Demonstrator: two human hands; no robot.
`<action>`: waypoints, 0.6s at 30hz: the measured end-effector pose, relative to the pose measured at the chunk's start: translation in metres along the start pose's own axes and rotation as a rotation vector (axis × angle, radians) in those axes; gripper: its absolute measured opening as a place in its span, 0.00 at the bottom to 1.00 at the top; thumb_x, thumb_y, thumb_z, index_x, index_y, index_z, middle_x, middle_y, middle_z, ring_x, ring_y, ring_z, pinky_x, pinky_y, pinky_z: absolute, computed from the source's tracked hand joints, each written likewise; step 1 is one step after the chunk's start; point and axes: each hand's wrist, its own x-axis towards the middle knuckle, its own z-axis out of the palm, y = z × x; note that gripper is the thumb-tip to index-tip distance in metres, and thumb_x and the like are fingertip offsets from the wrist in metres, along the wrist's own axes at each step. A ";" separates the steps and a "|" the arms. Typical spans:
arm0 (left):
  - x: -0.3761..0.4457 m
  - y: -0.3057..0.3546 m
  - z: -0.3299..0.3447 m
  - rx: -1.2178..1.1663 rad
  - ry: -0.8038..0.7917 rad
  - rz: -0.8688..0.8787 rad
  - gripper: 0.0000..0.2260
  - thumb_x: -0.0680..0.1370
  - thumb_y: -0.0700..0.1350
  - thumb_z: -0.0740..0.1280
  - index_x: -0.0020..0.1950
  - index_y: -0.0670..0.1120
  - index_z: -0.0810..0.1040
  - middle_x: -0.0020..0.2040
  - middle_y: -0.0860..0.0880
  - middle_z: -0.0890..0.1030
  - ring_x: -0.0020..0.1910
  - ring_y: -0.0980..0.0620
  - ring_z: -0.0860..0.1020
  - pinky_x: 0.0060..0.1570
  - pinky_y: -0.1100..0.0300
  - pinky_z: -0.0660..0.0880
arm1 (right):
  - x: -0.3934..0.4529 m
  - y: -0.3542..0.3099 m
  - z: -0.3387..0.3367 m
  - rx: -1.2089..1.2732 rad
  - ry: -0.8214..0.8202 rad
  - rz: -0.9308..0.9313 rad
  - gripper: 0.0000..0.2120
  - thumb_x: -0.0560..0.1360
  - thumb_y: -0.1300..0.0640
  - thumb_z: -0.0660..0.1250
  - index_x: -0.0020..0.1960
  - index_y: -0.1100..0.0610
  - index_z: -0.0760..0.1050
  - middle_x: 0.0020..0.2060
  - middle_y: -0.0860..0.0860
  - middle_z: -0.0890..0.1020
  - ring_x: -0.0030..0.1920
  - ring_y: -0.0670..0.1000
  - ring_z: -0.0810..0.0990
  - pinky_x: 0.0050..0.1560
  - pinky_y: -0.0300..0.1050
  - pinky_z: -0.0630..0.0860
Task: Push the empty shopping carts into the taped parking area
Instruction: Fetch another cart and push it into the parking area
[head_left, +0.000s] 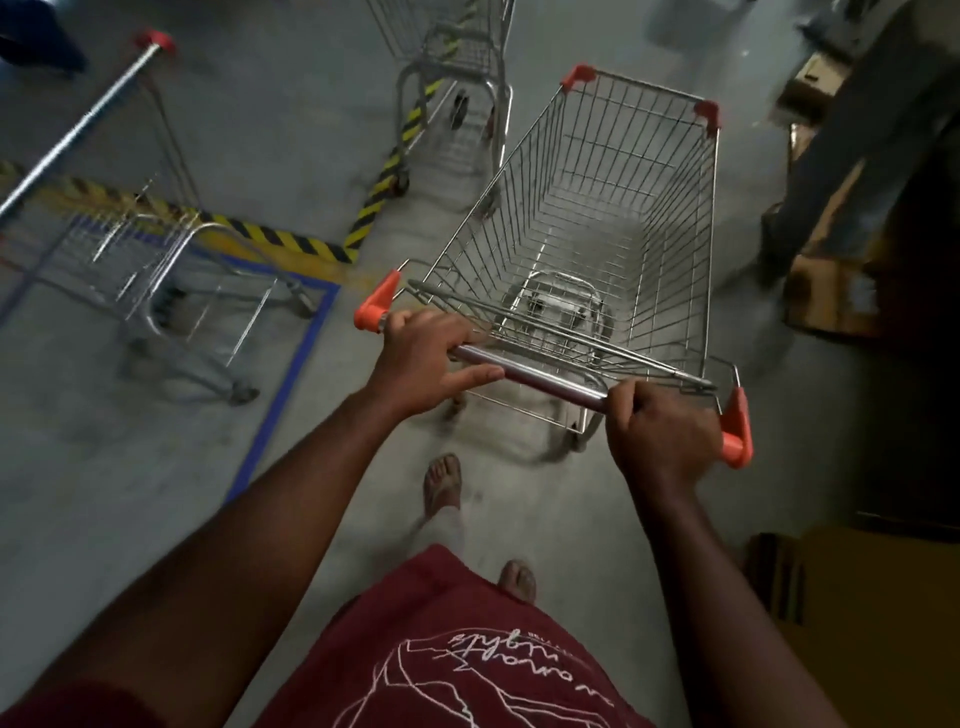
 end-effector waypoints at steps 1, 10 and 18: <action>-0.017 0.006 0.000 -0.003 0.005 -0.015 0.26 0.72 0.78 0.61 0.50 0.58 0.80 0.45 0.64 0.73 0.53 0.52 0.77 0.56 0.55 0.58 | -0.014 0.005 -0.004 -0.011 -0.005 -0.014 0.19 0.79 0.51 0.58 0.33 0.56 0.77 0.27 0.55 0.79 0.27 0.61 0.75 0.40 0.51 0.67; -0.146 0.061 -0.004 0.050 -0.006 -0.128 0.30 0.71 0.79 0.58 0.49 0.56 0.80 0.46 0.59 0.80 0.51 0.52 0.77 0.60 0.50 0.63 | -0.110 0.045 -0.036 0.053 -0.073 -0.130 0.18 0.77 0.50 0.57 0.34 0.56 0.78 0.28 0.56 0.79 0.28 0.61 0.76 0.42 0.52 0.71; -0.260 0.087 -0.014 0.106 -0.008 -0.191 0.30 0.72 0.79 0.57 0.52 0.56 0.81 0.50 0.58 0.81 0.53 0.52 0.76 0.61 0.49 0.64 | -0.203 0.056 -0.056 0.025 -0.104 -0.159 0.21 0.78 0.48 0.54 0.36 0.54 0.80 0.28 0.52 0.80 0.29 0.58 0.77 0.42 0.49 0.72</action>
